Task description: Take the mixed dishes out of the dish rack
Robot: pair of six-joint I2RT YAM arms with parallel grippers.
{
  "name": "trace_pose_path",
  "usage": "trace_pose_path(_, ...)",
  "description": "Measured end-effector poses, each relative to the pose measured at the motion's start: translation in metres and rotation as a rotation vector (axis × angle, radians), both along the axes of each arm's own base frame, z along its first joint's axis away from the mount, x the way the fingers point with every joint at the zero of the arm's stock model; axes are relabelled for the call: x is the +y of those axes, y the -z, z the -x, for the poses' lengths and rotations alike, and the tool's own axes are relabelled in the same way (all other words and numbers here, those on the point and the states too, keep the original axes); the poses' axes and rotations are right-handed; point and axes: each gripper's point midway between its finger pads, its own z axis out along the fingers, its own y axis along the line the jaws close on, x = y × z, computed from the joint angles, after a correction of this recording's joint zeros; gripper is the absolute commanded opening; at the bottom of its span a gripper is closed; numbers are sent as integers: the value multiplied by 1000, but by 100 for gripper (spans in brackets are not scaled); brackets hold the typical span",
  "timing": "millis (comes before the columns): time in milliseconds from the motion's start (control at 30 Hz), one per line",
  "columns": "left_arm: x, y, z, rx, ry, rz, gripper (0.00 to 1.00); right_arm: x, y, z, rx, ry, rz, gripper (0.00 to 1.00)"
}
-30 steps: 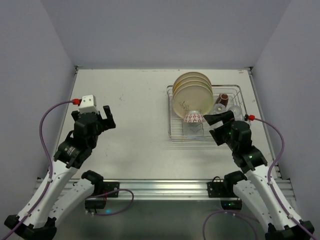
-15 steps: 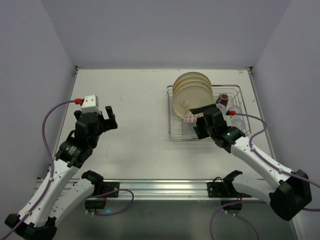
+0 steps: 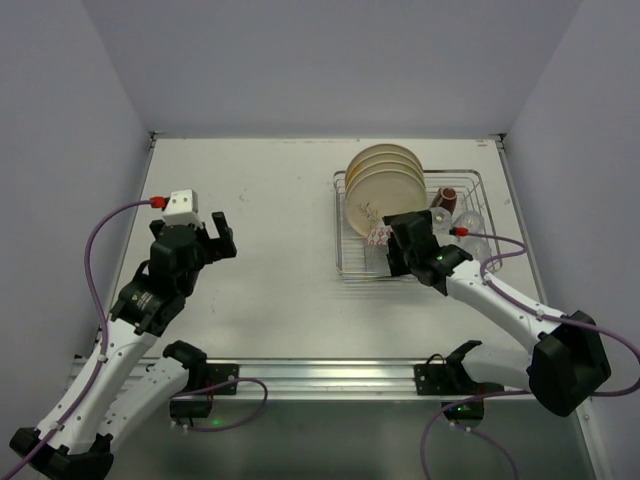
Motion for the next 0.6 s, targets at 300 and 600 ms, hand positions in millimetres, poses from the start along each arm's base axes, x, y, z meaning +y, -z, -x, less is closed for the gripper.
trace_pose_path(300,-2,3,0,3,9,2,100,0,-4,-17,-62,26,17,95)
trace_pose_path(600,-4,2,1,1,24,10,100,5,-14,-29,-128,27,6,95)
